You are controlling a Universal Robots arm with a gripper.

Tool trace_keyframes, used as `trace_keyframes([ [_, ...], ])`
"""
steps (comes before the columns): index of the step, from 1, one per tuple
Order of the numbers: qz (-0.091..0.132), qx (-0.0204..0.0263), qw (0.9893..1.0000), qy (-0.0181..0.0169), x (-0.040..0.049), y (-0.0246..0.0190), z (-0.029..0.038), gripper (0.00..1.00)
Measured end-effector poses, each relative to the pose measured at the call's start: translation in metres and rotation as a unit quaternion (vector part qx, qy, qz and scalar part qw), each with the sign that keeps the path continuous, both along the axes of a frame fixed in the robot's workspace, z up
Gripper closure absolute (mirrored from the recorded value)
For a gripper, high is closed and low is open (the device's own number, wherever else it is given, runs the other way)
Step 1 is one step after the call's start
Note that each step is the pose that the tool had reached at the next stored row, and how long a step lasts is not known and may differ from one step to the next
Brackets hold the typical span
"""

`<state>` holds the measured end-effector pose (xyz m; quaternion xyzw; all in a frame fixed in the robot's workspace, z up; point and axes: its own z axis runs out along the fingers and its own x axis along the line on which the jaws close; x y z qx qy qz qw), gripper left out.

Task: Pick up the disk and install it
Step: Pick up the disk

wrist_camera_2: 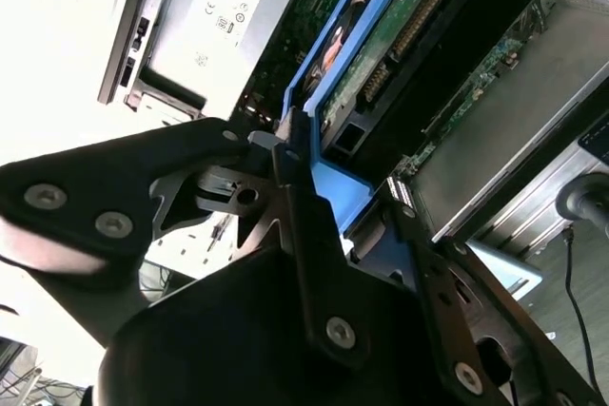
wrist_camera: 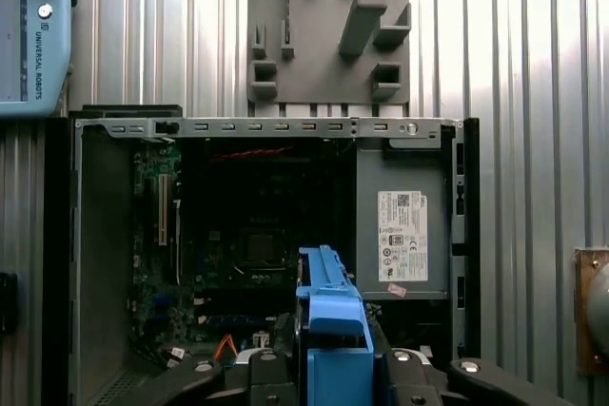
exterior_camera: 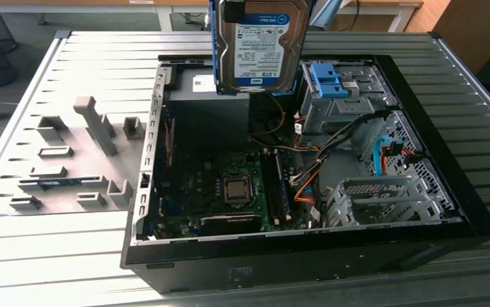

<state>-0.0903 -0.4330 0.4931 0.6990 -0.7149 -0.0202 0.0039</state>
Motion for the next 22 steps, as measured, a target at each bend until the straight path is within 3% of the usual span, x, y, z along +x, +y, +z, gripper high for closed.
trace_keyframes([
  [11,0.0,0.0,1.0,0.0,0.0003,-0.0004,0.0,0.64],
  [14,0.0,-0.0003,1.0,0.0,0.0002,-0.0067,-0.0006,0.64],
  [18,0.0,-0.0004,1.0,0.0,0.0002,-0.0209,-0.0022,0.64],
  [22,0.0,-0.0003,1.0,0.0,0.0065,-0.0237,-0.0033,0.64],
])
